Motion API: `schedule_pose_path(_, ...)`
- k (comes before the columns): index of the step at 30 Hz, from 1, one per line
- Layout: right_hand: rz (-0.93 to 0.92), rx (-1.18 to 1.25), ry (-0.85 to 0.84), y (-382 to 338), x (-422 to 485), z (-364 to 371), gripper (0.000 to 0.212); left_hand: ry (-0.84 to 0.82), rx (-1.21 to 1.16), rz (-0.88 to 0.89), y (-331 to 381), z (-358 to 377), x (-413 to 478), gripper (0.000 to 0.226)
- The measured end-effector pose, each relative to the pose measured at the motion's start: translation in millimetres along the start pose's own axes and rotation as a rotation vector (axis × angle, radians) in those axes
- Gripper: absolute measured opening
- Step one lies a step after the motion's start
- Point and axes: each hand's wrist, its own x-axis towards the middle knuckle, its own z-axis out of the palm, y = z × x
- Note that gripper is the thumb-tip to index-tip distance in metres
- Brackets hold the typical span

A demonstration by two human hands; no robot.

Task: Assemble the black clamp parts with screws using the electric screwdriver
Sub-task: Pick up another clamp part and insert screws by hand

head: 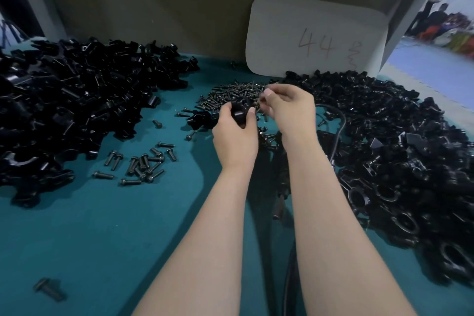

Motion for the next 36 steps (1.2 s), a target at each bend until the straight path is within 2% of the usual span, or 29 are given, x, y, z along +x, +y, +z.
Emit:
schedule_pose_path(8, -0.147, -0.378, -0.043, -2.7, -0.2, -2.7, 0.011, -0.029, 0.128, 0.052, 2.3, 0.6, -5.3, 0.049)
schedule_pose_path(15, -0.154, -0.402, -0.135, -2.6, 0.4, -5.4, 0.013, -0.028, 0.118, 0.018, 2.4, -1.3, -4.4, 0.037)
schedule_pose_path(20, -0.178, -0.489, -0.114, -2.8, 0.3, -1.4, 0.013, -0.016, 0.192, 0.026, 4.9, -4.1, -5.1, 0.055)
schedule_pose_path(25, -0.207, -0.524, -0.097, -5.2, -4.7, 8.9, 0.015, 0.003, 0.264, 0.052, 5.8, -5.0, -4.9, 0.041)
schedule_pose_path(28, -0.191, -0.514, -0.08, -3.6, -5.1, 10.8, 0.017, 0.005, 0.266, 0.048, 6.0, -4.5, -6.1, 0.04)
schedule_pose_path(34, -0.2, -0.578, -0.267, -13.8, -2.0, 6.3, 0.017, 0.032, 0.111, -0.088, 8.7, -7.2, -4.0, 0.023)
schedule_pose_path(36, -0.213, -0.603, -0.273, -16.5, -1.9, 5.8, 0.01, 0.037, 0.086, -0.111, 11.2, -9.4, -6.2, 0.026)
